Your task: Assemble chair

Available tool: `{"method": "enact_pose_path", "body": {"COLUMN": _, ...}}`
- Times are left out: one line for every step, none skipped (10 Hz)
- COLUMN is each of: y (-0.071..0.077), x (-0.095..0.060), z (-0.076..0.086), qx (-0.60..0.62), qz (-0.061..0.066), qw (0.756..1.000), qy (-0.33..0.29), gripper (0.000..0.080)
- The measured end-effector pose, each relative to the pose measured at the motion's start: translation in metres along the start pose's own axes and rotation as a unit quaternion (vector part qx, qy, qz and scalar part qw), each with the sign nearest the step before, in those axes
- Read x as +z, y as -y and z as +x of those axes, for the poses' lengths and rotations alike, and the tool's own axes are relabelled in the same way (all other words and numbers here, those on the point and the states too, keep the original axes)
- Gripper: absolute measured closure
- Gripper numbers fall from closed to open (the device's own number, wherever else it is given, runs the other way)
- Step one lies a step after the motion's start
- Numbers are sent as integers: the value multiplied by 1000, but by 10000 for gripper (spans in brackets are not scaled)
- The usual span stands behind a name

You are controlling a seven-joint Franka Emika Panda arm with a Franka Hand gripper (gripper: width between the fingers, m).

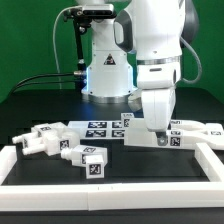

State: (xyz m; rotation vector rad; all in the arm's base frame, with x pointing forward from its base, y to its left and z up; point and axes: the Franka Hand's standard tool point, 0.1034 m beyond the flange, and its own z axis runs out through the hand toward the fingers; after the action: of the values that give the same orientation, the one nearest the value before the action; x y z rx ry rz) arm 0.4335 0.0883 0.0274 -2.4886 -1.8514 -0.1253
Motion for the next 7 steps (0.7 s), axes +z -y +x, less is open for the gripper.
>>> {"method": "enact_pose_path", "body": {"y": -11, "x": -16, "z": -4, "qx": -4, "qz": 3, "qw": 1000, "qy": 13, "gripper": 155}}
{"method": "enact_pose_path", "body": {"y": -25, "x": -29, "z": -7, "qx": -2, "qz": 4, "qw": 1000, "qy": 21, "gripper": 151}}
{"method": "enact_pose_path", "body": {"y": -30, "x": -31, "z": -4, "qx": 0, "qz": -2, "qw": 1000, "qy": 19, "gripper": 151}}
{"method": "enact_pose_path", "body": {"y": -27, "x": -28, "z": -5, "qx": 0, "qz": 2, "qw": 1000, "qy": 20, "gripper": 150}}
{"method": "enact_pose_path", "body": {"y": -27, "x": -28, "z": -6, "qx": 1, "qz": 3, "qw": 1000, "qy": 20, "gripper": 150}}
{"method": "enact_pose_path", "body": {"y": -29, "x": -27, "z": -9, "qx": 1, "qz": 3, "qw": 1000, "qy": 21, "gripper": 150}}
{"method": "enact_pose_path", "body": {"y": -43, "x": -28, "z": -23, "qx": -3, "qz": 7, "qw": 1000, "qy": 26, "gripper": 150}}
